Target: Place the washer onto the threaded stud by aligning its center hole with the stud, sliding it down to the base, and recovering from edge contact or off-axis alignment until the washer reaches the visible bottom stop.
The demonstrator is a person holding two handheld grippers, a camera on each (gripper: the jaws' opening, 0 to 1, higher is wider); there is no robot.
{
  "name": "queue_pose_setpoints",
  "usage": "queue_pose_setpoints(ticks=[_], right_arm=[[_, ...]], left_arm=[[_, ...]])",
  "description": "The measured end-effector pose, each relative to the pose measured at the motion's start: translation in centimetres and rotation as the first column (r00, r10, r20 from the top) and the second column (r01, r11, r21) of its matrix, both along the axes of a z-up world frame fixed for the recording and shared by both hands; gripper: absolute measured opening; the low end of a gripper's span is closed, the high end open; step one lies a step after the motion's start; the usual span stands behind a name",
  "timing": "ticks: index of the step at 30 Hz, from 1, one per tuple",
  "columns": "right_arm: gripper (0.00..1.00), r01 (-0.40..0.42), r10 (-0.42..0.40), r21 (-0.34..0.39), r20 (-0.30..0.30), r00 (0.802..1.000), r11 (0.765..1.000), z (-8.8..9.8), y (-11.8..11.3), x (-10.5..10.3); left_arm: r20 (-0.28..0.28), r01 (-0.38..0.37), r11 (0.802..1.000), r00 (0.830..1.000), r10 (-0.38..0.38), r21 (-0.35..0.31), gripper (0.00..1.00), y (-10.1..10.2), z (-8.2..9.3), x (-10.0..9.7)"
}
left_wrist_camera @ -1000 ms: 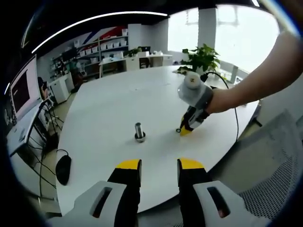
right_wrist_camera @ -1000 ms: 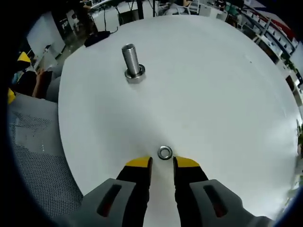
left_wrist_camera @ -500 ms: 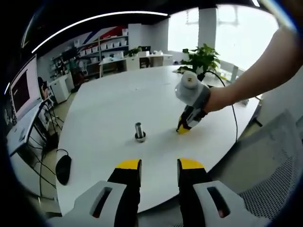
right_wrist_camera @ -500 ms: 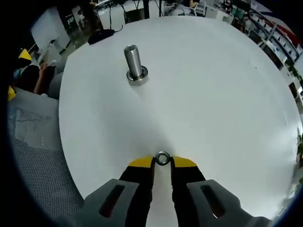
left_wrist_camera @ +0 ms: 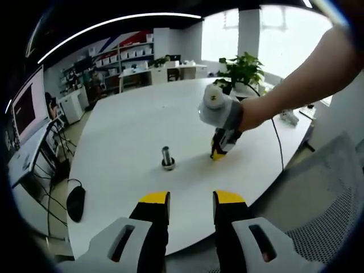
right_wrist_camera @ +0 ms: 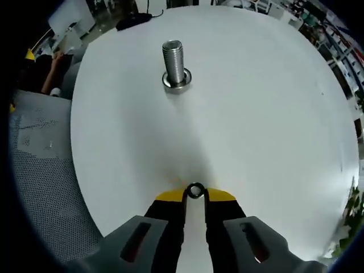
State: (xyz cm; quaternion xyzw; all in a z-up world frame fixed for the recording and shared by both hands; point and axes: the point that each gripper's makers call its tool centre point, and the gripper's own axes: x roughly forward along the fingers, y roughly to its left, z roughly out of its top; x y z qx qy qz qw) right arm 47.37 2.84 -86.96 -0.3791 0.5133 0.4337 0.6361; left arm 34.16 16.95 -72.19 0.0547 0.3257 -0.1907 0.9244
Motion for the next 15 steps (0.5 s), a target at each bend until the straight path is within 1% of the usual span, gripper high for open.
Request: queue_pose_setpoints(ticks=[3,5,7,9,10,14,15], right_arm=[[0.15,-0.013,0.013,-0.020,0.002,1.000,1.000,0.0,0.0,-0.1],[0.14,-0.025,0.025,-0.017,0.008,1.000,1.000,0.0,-0.1,-0.1],[0.14,-0.026,0.025,0.011,0.022,0.999,1.000,0.1,-0.2,-0.1],[0.14,0.008,-0.009,0.046,0.031,0.999,0.999,0.1,-0.2,-0.1],[0.14,0.025,-0.026,0.055,0.016,1.000,0.998,0.1,-0.4,-0.4],[0.14,0.011,-0.011,0.049,0.006,1.000,0.999,0.2,-0.8,-1.5],[0.14,0.021,-0.021,0.063,-0.001,1.000,0.998,0.3,-0.8,-1.9]], left_arm=[[0.000,-0.001,1.000,1.000,0.001,0.001,0.28,0.0,0.0,0.0],[-0.001,-0.001,1.000,1.000,0.001,0.001,0.28,0.0,0.0,0.0],[0.001,-0.001,1.000,1.000,0.001,0.000,0.28,0.0,0.0,0.0],[0.002,-0.002,1.000,1.000,0.002,0.001,0.28,0.1,0.0,0.0],[0.001,-0.002,1.000,1.000,0.002,0.001,0.28,0.1,0.0,0.0],[0.002,0.000,1.000,1.000,0.000,0.001,0.28,0.0,0.0,0.0],[0.000,0.000,1.000,1.000,0.000,0.002,0.28,0.0,-0.1,0.0]])
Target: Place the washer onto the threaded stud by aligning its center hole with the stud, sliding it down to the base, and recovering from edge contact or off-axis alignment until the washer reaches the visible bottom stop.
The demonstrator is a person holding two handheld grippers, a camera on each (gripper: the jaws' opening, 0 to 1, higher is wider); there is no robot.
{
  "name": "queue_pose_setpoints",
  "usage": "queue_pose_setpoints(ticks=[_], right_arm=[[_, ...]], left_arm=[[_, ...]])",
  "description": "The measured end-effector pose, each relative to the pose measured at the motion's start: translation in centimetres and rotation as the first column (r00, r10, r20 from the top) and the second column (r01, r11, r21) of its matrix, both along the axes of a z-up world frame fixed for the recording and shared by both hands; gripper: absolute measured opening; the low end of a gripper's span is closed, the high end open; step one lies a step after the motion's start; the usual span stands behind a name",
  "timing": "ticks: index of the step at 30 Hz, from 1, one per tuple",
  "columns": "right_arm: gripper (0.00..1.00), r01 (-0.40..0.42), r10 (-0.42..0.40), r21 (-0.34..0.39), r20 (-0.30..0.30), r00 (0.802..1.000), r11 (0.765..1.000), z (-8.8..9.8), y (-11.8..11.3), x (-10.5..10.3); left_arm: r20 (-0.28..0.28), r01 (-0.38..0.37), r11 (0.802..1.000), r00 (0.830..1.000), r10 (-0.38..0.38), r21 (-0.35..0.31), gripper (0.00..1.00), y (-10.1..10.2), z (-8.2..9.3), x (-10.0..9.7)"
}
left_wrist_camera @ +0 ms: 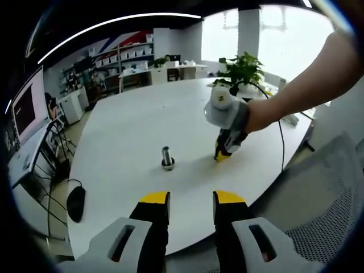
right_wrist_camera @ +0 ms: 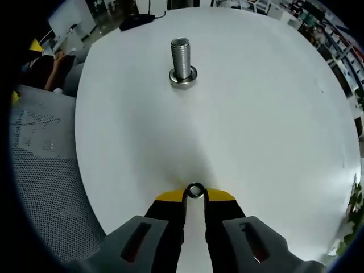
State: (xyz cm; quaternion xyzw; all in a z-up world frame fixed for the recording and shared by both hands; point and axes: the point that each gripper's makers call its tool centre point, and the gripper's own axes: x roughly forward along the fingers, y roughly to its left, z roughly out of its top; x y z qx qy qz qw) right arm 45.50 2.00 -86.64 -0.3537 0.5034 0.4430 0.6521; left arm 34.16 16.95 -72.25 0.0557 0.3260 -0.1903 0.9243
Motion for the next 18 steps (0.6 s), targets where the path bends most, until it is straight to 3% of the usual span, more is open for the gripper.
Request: queue_pose_setpoints(ticks=[7,14,18], right_arm=[[0.14,0.040,-0.044,0.095,0.041,0.998,0.995,2.2,-0.2,-0.3],[0.14,0.139,-0.151,0.191,0.049,0.987,0.972,5.1,-1.6,0.6],[0.14,0.139,-0.158,0.219,0.074,0.985,0.966,6.5,-2.5,0.8]], left_arm=[[-0.006,0.003,1.000,1.000,-0.003,0.002,0.28,0.0,-0.1,-0.1],[-0.006,-0.002,1.000,1.000,0.002,0.004,0.28,0.0,-0.1,-0.1],[-0.008,-0.005,1.000,1.000,0.005,0.006,0.28,0.1,-0.1,-0.1]])
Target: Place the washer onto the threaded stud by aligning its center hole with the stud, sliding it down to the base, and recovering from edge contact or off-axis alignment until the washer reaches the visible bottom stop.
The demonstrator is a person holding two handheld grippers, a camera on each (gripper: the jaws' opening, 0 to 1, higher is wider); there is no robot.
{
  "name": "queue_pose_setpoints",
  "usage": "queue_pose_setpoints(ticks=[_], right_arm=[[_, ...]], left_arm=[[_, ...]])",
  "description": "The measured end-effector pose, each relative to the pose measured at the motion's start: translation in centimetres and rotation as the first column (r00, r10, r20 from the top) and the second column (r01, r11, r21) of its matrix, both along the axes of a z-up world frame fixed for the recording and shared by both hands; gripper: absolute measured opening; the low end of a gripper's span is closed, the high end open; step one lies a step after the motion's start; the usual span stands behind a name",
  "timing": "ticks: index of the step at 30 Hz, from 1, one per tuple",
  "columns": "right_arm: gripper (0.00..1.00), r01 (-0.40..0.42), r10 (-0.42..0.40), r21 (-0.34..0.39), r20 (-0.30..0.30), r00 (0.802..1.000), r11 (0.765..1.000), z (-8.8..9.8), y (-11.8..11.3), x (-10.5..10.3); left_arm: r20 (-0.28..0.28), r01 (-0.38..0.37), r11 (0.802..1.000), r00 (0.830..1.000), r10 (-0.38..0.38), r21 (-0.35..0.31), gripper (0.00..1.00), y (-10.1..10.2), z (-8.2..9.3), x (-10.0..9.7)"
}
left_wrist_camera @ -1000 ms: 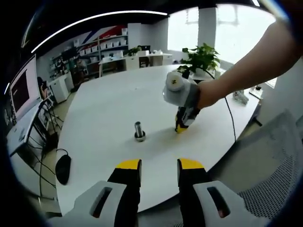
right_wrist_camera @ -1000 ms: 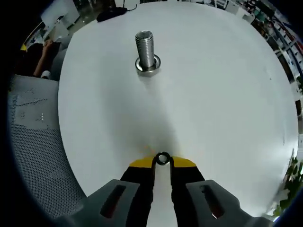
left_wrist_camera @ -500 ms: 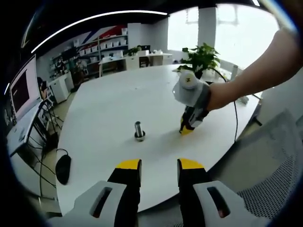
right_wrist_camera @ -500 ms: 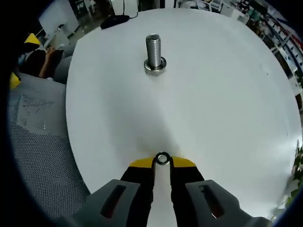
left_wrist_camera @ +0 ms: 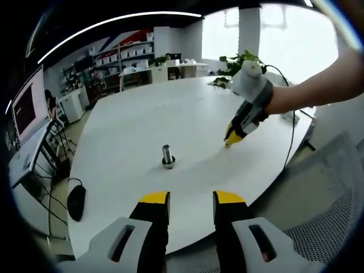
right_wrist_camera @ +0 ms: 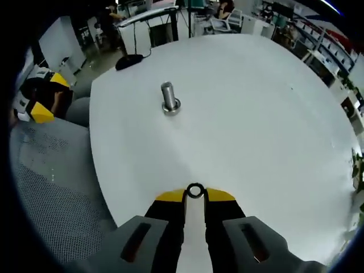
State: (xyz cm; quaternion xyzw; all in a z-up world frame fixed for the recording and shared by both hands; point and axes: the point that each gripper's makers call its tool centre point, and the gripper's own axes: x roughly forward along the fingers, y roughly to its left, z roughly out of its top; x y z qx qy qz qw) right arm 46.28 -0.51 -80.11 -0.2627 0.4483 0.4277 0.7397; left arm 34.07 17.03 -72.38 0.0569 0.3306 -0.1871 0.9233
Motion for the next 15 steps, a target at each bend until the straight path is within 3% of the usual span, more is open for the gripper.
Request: queue_pose_setpoints(ticks=[5,9,15], right_arm=[[0.14,0.015,-0.018,0.053,0.048,0.999,0.998,2.2,-1.0,0.8],[0.14,0.010,-0.015,0.054,0.087,0.996,0.998,3.3,-1.4,1.6],[0.14,-0.035,0.035,-0.004,0.093,0.995,0.999,2.8,-2.1,1.5]], left_arm=[[0.001,-0.001,1.000,1.000,0.001,0.004,0.28,0.0,0.0,0.0],[-0.002,-0.017,1.000,1.000,0.017,0.005,0.28,0.3,0.0,0.0],[-0.004,-0.012,1.000,1.000,0.012,0.014,0.28,0.3,-0.1,-0.1]])
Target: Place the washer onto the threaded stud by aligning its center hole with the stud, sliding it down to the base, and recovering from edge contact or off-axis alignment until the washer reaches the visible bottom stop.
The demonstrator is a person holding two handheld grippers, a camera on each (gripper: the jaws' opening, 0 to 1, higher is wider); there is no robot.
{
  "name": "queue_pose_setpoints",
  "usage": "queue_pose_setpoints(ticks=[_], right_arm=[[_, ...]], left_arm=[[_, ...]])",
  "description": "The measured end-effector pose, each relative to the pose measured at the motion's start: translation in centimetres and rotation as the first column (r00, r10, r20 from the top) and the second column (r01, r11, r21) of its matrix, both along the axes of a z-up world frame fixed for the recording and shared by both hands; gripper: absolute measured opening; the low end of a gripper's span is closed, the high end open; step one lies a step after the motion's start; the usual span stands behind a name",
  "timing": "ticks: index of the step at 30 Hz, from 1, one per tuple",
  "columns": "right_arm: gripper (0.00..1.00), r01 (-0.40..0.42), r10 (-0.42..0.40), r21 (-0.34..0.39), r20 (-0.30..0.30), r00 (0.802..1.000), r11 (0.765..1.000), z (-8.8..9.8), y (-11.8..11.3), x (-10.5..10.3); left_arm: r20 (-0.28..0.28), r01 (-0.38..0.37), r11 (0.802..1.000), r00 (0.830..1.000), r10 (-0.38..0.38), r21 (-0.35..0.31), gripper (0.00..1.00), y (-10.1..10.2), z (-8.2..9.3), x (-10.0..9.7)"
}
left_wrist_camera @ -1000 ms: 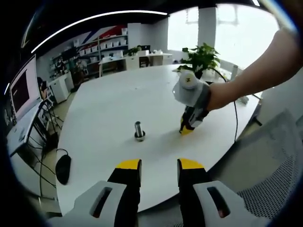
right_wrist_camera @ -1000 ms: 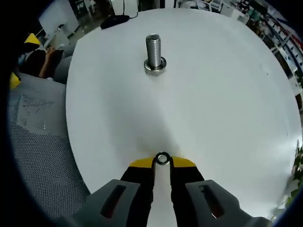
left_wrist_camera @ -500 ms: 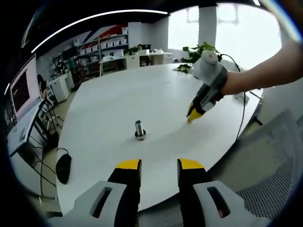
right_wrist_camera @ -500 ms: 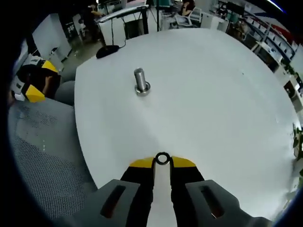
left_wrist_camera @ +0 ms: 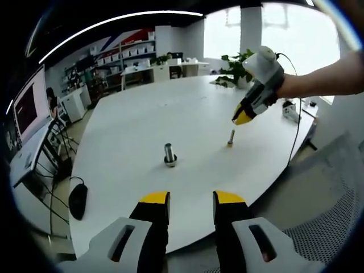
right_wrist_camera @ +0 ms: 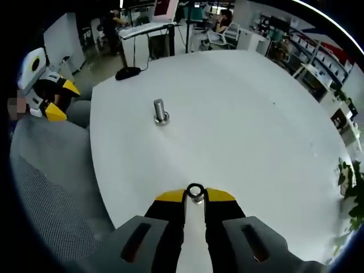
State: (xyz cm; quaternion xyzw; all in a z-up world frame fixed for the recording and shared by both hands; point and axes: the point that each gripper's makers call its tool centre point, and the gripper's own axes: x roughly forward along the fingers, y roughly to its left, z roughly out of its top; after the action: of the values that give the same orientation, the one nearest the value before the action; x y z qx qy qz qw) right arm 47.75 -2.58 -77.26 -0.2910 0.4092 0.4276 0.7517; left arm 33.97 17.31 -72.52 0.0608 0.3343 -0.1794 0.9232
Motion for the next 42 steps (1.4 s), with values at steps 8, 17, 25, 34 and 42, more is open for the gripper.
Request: queue_pose_setpoints(ticks=[8,17,25,34,42], right_arm=[[0.14,-0.021,0.019,-0.057,-0.034,0.999,0.998,-1.5,-0.7,0.5],[0.14,-0.026,0.019,-0.089,-0.080,0.997,0.996,-3.0,-0.9,0.7],[0.14,-0.046,0.035,-0.113,-0.096,0.995,0.993,-3.9,-0.9,0.7],[0.14,-0.056,0.039,-0.131,-0.126,0.991,0.990,-5.7,-0.9,0.7],[0.14,-0.053,0.032,-0.144,-0.148,0.989,0.988,-7.0,-1.4,0.6]], left_arm=[[0.007,-0.003,1.000,1.000,0.003,0.003,0.28,0.1,0.1,0.1],[0.012,-0.014,1.000,1.000,0.014,0.003,0.28,0.3,0.2,0.2],[0.010,-0.017,1.000,1.000,0.017,0.006,0.28,0.4,0.2,0.1],[0.005,-0.021,1.000,1.000,0.021,0.008,0.28,0.5,0.1,0.2],[0.003,-0.024,1.000,1.000,0.024,0.010,0.28,0.5,0.0,0.2]])
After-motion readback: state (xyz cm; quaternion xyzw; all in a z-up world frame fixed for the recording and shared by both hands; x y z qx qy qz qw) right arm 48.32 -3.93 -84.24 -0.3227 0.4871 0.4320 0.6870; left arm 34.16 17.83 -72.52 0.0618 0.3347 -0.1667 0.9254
